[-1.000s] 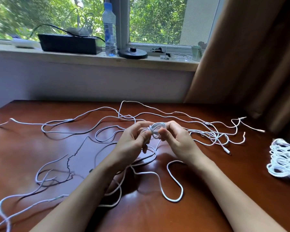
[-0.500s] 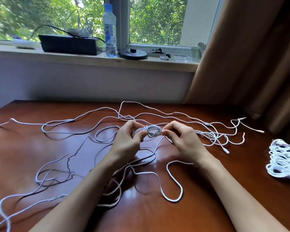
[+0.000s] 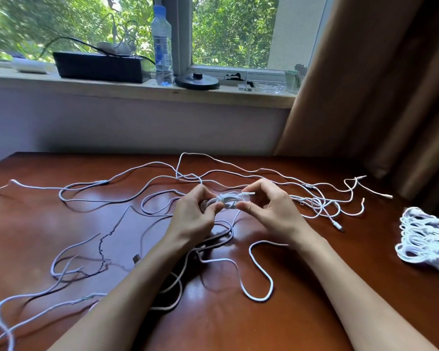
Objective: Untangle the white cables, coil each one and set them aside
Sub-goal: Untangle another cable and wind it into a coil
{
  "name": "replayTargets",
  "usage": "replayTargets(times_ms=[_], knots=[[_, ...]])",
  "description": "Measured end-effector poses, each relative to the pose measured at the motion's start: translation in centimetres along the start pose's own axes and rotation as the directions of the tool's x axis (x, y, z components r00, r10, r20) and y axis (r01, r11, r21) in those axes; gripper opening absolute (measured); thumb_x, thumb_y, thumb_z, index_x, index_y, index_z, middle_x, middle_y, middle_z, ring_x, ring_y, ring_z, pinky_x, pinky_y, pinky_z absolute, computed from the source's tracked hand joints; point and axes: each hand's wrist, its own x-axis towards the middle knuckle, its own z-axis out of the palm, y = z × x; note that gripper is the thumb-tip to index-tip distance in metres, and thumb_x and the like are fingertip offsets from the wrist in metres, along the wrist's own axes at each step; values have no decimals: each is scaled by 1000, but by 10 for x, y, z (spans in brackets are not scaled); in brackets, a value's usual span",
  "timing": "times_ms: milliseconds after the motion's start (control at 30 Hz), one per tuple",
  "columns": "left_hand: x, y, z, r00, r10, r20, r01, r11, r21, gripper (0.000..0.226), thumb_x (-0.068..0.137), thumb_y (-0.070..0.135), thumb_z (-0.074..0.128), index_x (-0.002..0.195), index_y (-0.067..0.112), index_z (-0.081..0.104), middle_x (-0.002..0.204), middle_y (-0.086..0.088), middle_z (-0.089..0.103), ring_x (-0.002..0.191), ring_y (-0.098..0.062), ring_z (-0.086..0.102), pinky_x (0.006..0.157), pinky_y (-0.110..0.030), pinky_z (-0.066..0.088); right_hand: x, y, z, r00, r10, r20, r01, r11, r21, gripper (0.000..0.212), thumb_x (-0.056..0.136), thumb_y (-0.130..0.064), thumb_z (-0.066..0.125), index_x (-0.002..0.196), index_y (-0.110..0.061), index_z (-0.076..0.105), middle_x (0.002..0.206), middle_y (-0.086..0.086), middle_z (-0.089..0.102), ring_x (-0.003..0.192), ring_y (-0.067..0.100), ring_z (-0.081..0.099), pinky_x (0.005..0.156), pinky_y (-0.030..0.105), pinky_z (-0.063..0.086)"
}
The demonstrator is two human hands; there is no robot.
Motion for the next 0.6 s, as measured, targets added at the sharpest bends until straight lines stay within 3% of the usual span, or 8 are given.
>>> replayTargets(times_ms=[100,200,433,533,600], knots=[[1,3,3,1000,-2,20,3,999,-43,12,89,10,73,85,10,62,65,10,61,56,3,50,58,-16,40,1,1,-3,999,-1,-38,-1,998,-69,31,76,-28,88,92,-18,63,90,-1,66,74,20,62,69,33,53],[2,6,4,999,34,37,-33,999,-26,8,89,16,74,89,14,66,67,10,62,56,1,47,57,-16,39,2,4,-8,997,-3,-71,-9,986,-169,31,77,-36,86,89,-21,62,87,-7,64,69,12,59,66,31,51],[11,8,13,983,98,158,-111,991,74,19,82,14,79,99,19,71,91,10,68,72,6,57,70,-16,43,-15,12,-30,990,37,-133,-76,949,-306,30,76,-49,80,89,-29,61,85,-12,62,73,7,58,68,33,51],[11,17,24,967,156,201,-182,976,121,23,79,15,81,100,18,72,96,4,66,76,-1,58,73,-19,45,-28,13,-43,989,29,-147,-78,939,-334,32,76,-57,73,91,-31,61,88,-13,61,79,5,59,72,34,52],[12,26,31,952,195,236,-234,960,152,22,79,17,82,99,17,73,94,2,64,76,-7,58,74,-22,47,-37,11,-54,985,40,-166,-94,938,-333,30,78,-52,75,95,-31,61,90,-13,60,83,4,60,74,32,53]])
